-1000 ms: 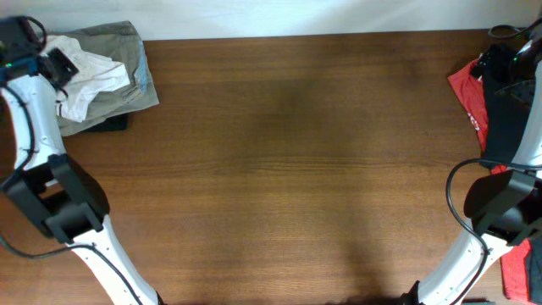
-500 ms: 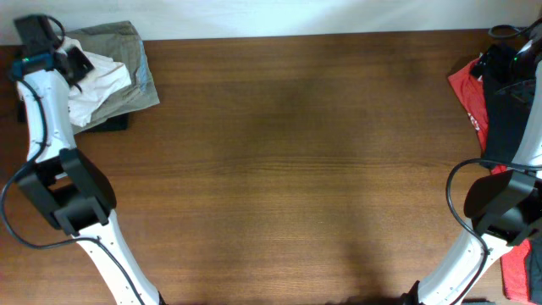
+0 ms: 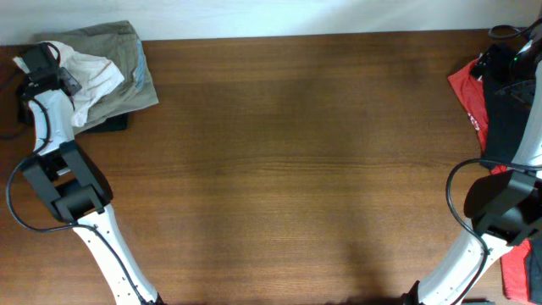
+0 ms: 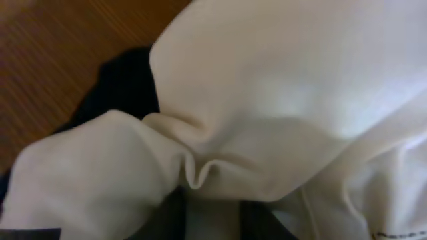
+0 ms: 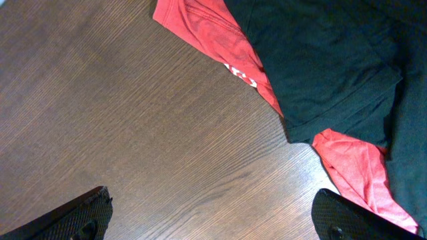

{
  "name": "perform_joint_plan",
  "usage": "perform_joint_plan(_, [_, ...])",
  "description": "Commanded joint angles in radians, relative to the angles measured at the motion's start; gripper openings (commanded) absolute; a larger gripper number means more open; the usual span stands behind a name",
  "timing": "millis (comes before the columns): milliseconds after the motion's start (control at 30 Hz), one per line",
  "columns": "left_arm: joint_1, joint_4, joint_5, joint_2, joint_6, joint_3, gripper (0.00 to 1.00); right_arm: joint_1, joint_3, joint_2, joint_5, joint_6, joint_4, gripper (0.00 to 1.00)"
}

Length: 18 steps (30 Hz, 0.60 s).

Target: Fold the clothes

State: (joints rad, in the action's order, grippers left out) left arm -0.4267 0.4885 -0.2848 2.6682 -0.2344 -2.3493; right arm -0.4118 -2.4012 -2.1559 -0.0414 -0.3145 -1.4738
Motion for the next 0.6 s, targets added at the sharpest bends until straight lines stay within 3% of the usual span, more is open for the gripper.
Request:
perform_joint_plan(0, [-0.005,0.026,-0.052,-0.047,0.027,-0.026,0.46,0.0,-0.005,0.005,-0.013,-0.009,-0.001,0.99])
perform_joint_plan(133, [0.035,0.097,-0.052,-0.216,0.026,-0.029,0.98,0.0,-0.005,0.005,-0.013,-0.009,-0.001,0.99])
perform_joint_plan(267, [0.103,0.181,-0.043,-0.41,0.026,-0.029,0.99,0.0,-0.005,0.005,-0.013,-0.009,-0.001,0.99])
perform_joint_plan(467, [0.232,0.518,0.345,-0.692,0.026,-0.029,0.99,0.0,-0.005,0.005,-0.013,-0.009,-0.001,0.99])
perform_joint_plan(567, [0.284,0.709,0.49,-0.747,0.026,-0.029,0.99,0.0,-0.005,0.005,-0.007,-0.01,0.002,0.99])
